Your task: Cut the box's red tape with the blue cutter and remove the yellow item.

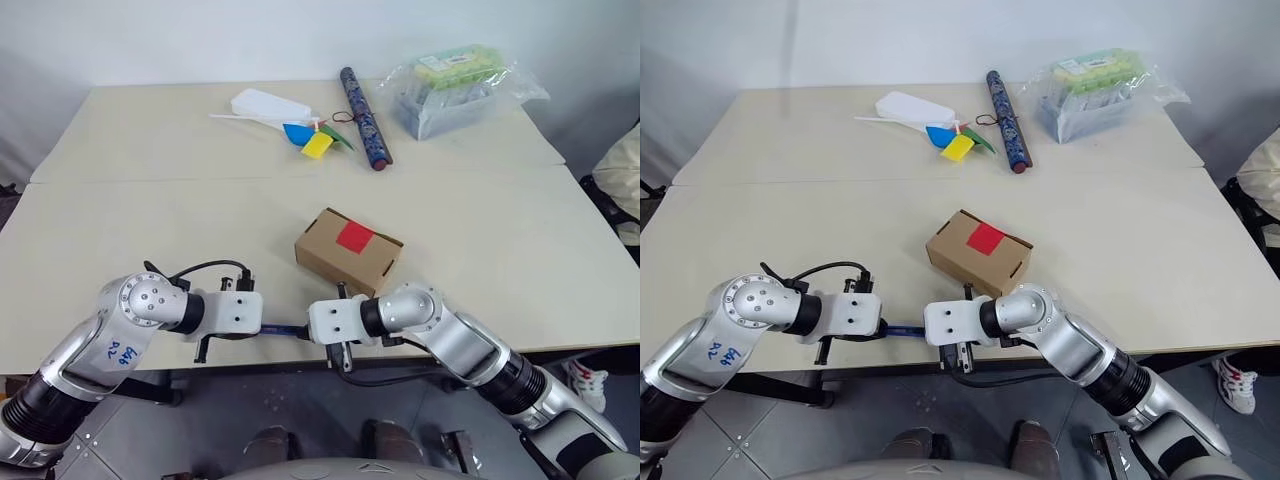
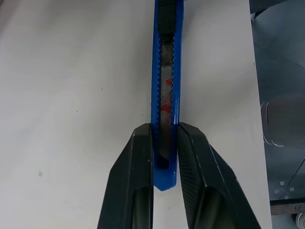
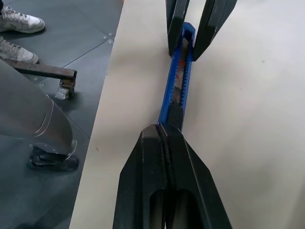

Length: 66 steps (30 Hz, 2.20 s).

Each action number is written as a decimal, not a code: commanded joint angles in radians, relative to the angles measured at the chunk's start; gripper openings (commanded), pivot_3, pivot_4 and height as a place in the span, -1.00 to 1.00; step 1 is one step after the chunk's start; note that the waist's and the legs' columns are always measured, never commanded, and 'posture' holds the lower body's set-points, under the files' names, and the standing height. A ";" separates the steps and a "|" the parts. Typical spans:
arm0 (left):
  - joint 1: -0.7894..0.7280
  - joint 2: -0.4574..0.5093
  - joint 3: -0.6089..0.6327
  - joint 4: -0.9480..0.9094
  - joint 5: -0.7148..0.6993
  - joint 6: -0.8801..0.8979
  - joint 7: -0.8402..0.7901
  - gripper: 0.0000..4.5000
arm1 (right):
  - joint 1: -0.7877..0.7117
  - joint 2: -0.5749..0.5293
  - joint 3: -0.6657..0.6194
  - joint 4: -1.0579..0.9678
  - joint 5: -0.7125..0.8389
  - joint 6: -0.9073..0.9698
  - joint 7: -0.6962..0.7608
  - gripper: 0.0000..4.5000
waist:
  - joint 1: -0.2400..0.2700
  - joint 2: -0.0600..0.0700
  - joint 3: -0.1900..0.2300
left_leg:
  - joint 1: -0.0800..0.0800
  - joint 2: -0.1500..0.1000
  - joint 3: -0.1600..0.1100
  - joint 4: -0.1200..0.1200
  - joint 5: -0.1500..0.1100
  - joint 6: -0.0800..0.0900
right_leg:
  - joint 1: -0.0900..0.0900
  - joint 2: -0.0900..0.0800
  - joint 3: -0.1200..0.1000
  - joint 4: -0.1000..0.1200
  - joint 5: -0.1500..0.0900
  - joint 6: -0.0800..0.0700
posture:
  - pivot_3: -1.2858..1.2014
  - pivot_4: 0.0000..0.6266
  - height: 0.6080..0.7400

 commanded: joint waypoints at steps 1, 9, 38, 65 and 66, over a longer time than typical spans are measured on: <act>0.053 0.009 -0.080 0.035 0.032 0.015 -0.028 -0.82 | -0.015 -0.004 -0.066 -0.045 0.001 0.001 0.002 -0.98 | -0.003 0.000 0.000 | 0.000 0.000 0.000 0.000 0.000 0.000 | 0.000 0.000 0.000 0.000 0.000 0.000 | 0.03 -0.52 1.00; 0.046 0.002 -0.085 0.042 0.042 0.020 -0.025 -0.82 | 0.009 -0.006 -0.076 -0.048 -0.010 -0.009 0.023 -0.98 | -0.007 0.001 0.000 | 0.001 0.000 0.000 0.000 0.000 0.000 | 0.001 0.000 0.000 0.000 0.000 0.000 | 0.03 -0.52 1.00; 0.052 0.002 -0.080 0.029 0.047 0.029 -0.028 -0.82 | 0.030 0.064 -0.036 0.044 -0.058 -0.076 0.041 -0.98 | -0.009 0.003 -0.002 | 0.002 0.001 0.000 0.000 0.000 0.000 | 0.001 0.000 0.000 -0.001 0.000 -0.001 | 0.03 -0.52 1.00; 0.050 -0.021 -0.083 0.021 0.061 0.054 -0.020 -0.82 | -0.039 0.257 0.004 0.247 -0.127 -0.165 0.040 -0.98 | -0.010 0.010 -0.006 | 0.004 0.002 0.000 -0.001 -0.001 -0.001 | 0.003 0.002 0.000 0.000 -0.001 -0.002 | 0.03 -0.52 1.00; 0.051 -0.022 -0.084 0.021 0.062 0.055 -0.020 -0.82 | -0.042 0.265 0.005 0.254 -0.130 -0.166 0.036 -0.98 | -0.010 0.010 -0.006 | 0.004 0.002 0.000 -0.001 -0.001 -0.001 | 0.003 0.002 0.000 0.000 -0.001 -0.002 | 0.03 -0.52 1.00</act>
